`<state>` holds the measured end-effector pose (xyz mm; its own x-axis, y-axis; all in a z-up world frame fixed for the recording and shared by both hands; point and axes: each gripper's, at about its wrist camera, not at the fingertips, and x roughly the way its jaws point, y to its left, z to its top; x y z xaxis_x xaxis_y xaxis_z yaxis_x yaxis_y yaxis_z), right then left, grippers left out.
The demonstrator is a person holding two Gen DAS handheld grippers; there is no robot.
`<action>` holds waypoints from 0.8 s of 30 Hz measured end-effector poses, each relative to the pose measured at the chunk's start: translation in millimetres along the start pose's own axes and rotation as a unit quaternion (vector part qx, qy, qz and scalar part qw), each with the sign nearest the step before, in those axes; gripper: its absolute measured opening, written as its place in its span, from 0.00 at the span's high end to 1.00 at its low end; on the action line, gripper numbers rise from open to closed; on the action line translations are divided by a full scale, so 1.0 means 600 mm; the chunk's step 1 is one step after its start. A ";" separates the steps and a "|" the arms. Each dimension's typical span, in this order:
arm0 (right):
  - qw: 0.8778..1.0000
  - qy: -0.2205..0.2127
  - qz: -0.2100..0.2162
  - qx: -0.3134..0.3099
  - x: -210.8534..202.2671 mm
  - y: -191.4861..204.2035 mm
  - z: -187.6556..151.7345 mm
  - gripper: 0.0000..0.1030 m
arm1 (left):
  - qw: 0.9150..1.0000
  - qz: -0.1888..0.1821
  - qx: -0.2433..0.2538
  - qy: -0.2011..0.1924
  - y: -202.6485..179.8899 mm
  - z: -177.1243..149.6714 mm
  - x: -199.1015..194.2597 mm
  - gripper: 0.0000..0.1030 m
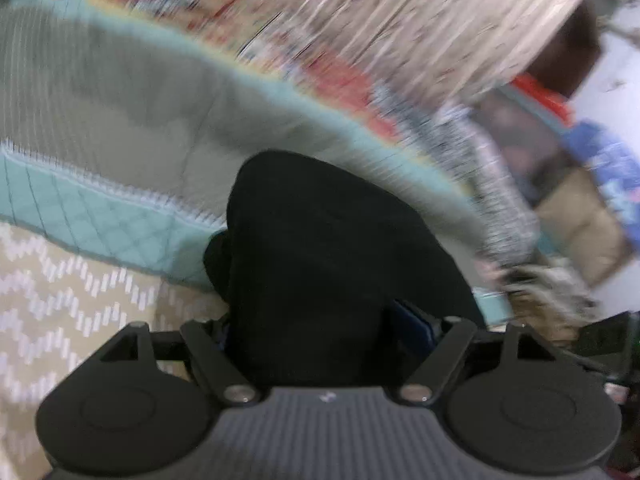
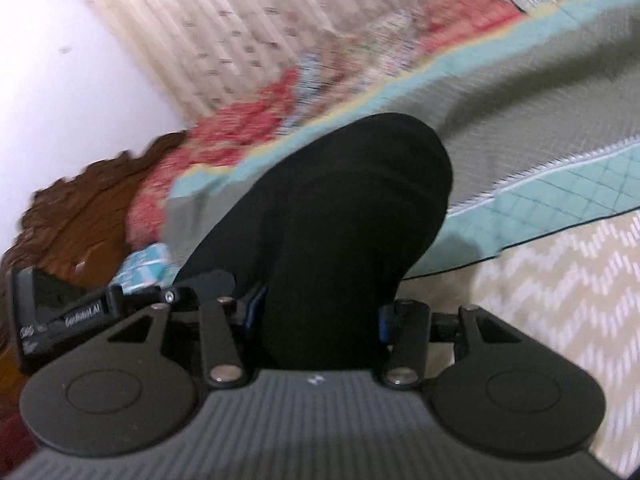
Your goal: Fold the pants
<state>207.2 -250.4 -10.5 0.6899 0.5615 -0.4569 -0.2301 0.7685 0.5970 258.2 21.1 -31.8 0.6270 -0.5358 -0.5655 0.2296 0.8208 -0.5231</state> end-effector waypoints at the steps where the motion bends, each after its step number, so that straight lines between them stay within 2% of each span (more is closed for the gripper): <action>1: 1.000 0.007 -0.023 0.004 0.019 -0.018 0.001 0.48 | 1.000 0.027 -0.007 0.014 0.006 -0.007 0.031 0.27; 2: 0.998 0.020 -0.050 0.009 0.041 -0.036 -0.006 0.45 | 0.999 0.043 -0.009 0.024 0.014 -0.018 0.049 0.24; 3: 0.998 0.024 -0.063 0.015 0.054 -0.049 -0.015 0.41 | 0.999 0.050 -0.009 0.020 0.017 -0.028 0.063 0.12; 5: 0.996 0.015 -0.068 0.054 0.054 -0.073 -0.029 0.21 | 0.998 0.063 -0.014 0.005 0.015 -0.042 0.066 0.04; 7: 0.995 0.010 -0.067 0.080 0.047 -0.080 -0.037 0.20 | 0.997 0.069 -0.021 0.006 0.016 -0.043 0.062 0.03; 10: 0.994 0.004 -0.083 0.066 0.022 -0.058 -0.035 0.18 | 0.996 0.088 -0.011 0.006 0.000 -0.032 0.029 0.07; 13: 0.993 -0.037 -0.105 0.035 -0.026 -0.020 -0.041 0.18 | 0.989 0.143 0.029 -0.031 -0.033 -0.039 -0.038 0.06; 14: 0.992 -0.046 -0.112 0.023 -0.036 -0.008 -0.048 0.17 | 0.988 0.148 0.039 -0.038 -0.042 -0.046 -0.064 0.04; 17: 0.989 -0.051 -0.137 -0.021 -0.085 0.029 -0.086 0.17 | 0.982 0.177 0.056 -0.039 -0.066 -0.081 -0.129 0.01; 19: 0.986 -0.040 -0.153 -0.049 -0.115 0.053 -0.124 0.16 | 0.978 0.194 0.067 -0.031 -0.079 -0.107 -0.164 0.00; 21: 0.984 -0.026 -0.165 -0.070 -0.135 0.080 -0.162 0.13 | 0.975 0.206 0.075 -0.023 -0.091 -0.135 -0.197 0.00; 22: 0.983 -0.023 -0.168 -0.075 -0.150 0.091 -0.183 0.07 | 0.974 0.214 0.077 -0.021 -0.096 -0.149 -0.213 0.00; 24: 0.982 -0.013 -0.177 -0.067 -0.164 0.110 -0.219 0.03 | 0.971 0.225 0.083 -0.016 -0.108 -0.176 -0.243 0.00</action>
<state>33.9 -214.4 -12.8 0.7595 0.2455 -0.6023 -0.0601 0.9486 0.3109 73.6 25.1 17.1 0.7141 -0.1118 -0.6911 0.0420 0.9922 -0.1172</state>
